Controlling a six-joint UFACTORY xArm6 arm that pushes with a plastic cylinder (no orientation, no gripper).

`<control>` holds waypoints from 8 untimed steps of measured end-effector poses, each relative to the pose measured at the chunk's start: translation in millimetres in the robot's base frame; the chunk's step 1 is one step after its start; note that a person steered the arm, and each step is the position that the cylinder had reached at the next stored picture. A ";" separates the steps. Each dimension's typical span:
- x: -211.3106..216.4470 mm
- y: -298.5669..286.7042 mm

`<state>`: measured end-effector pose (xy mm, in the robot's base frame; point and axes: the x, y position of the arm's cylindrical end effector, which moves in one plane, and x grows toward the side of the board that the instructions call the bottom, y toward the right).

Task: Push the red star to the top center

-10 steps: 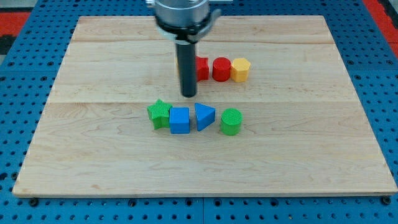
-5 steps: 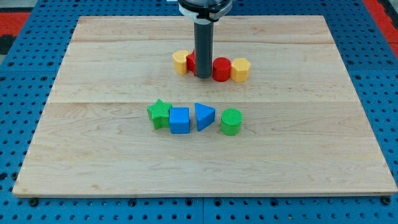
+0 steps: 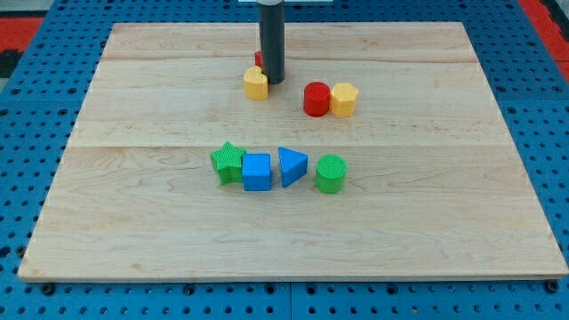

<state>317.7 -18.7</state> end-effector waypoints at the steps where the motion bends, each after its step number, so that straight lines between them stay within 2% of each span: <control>1: 0.0 -7.0; 2: 0.0 -32.3; 6: -5.8 -18.8; 8: -52.7 -18.8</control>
